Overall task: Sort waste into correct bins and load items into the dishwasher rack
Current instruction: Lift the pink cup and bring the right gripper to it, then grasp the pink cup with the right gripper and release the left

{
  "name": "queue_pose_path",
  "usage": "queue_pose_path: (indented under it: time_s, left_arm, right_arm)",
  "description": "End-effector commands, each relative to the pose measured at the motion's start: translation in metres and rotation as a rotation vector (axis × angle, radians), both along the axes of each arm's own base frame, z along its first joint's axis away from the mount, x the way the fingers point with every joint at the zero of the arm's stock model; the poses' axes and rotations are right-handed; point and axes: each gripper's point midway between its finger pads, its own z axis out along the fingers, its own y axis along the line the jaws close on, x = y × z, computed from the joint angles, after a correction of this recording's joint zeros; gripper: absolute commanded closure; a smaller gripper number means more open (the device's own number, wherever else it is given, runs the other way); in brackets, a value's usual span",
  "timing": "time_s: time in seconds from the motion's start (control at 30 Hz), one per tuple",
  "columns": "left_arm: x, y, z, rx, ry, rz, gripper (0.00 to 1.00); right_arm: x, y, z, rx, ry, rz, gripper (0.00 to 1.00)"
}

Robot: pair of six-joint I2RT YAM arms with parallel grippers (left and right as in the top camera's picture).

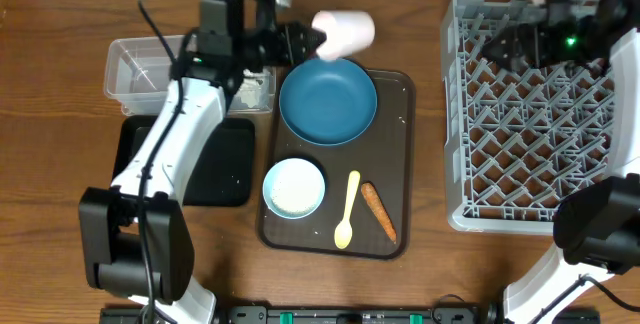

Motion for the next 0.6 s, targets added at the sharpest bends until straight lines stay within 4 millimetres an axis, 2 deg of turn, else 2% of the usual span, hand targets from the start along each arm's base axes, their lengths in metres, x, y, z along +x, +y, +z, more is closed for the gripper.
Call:
queue_pose_path:
  time_s: [0.0, 0.13, 0.2, 0.23, 0.33, 0.43, 0.57]
  left_arm:
    - [-0.031, -0.02, 0.021, -0.181, 0.089, -0.232, 0.94]
    - [-0.039, -0.024, 0.027, -0.201, 0.074, -0.288, 0.93]
    - [-0.041, -0.025, 0.028, -0.208, 0.071, -0.304, 0.94]
    - [-0.044, -0.025, 0.031, -0.215, 0.066, -0.323, 0.94]
    - [-0.051, -0.026, 0.036, -0.233, 0.053, -0.37, 0.94]
    - [-0.051, -0.026, 0.036, -0.234, 0.057, -0.37, 0.94]
    - [-0.054, -0.027, 0.037, -0.241, 0.056, -0.388, 0.94]
  right_arm:
    - [-0.01, 0.062, 0.034, 0.185, -0.218, 0.307, 0.01]
    - [-0.023, 0.106, 0.045, 0.228, -0.325, 0.484, 0.01]
    - [-0.029, 0.128, 0.047, 0.227, -0.378, 0.569, 0.05]
    - [-0.031, 0.136, 0.048, 0.227, -0.392, 0.594, 0.08]
    - [-0.039, 0.161, 0.057, 0.275, -0.445, 0.667, 0.08]
    - [-0.05, 0.179, 0.069, 0.342, -0.509, 0.742, 0.07]
    - [-0.058, 0.193, 0.076, 0.39, -0.542, 0.787, 0.07]
